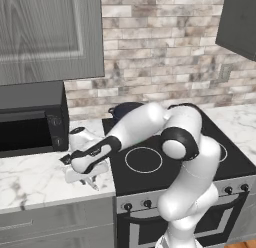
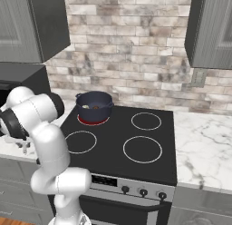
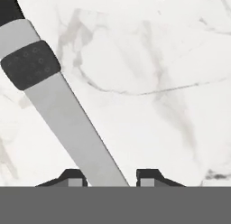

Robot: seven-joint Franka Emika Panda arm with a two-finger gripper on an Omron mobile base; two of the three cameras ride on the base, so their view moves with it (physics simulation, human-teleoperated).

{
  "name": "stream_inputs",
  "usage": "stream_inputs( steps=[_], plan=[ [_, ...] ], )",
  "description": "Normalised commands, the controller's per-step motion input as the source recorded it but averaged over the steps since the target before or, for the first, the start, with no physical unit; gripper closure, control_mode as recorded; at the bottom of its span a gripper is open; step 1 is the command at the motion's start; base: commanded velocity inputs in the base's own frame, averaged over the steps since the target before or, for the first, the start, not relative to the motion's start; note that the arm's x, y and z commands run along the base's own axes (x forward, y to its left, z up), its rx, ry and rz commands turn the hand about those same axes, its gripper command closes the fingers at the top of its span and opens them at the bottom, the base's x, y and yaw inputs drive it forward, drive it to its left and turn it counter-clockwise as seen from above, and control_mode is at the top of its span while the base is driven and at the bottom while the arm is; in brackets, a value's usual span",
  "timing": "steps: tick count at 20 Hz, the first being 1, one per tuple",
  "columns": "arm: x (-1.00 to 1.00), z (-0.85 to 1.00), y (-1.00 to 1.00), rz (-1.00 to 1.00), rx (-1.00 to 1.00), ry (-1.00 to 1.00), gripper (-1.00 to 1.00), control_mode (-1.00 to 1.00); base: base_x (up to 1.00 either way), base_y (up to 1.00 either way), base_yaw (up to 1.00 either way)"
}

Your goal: Put the mushroom and garlic in the pot. Retrieve the spatula and lightly stir the vegetables in the pot.

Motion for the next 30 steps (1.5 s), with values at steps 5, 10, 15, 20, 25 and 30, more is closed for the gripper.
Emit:
stream_inputs(
  steps=[5,10,15,20,25,30],
  plan=[
    [-0.11,0.16,-0.24,-0.04,0.0,0.0,1.0,-1.0,0.0,0.0,0.0],
    [-0.33,0.52,-0.24,-0.02,0.0,0.01,1.0,-1.0,0.0,0.0,0.0],
    [-0.39,0.52,-0.43,-0.03,0.04,0.0,1.0,-1.0,0.0,0.0,0.0],
    [-0.25,0.44,-0.49,-0.08,0.11,0.01,1.0,-1.0,0.0,0.0,0.0],
    [-0.12,0.56,-0.39,-0.12,0.28,0.01,1.0,-1.0,0.0,0.0,0.0],
    [-0.1,0.72,-0.36,-0.1,0.32,0.0,1.0,-1.0,0.0,0.0,0.0]
  ],
)
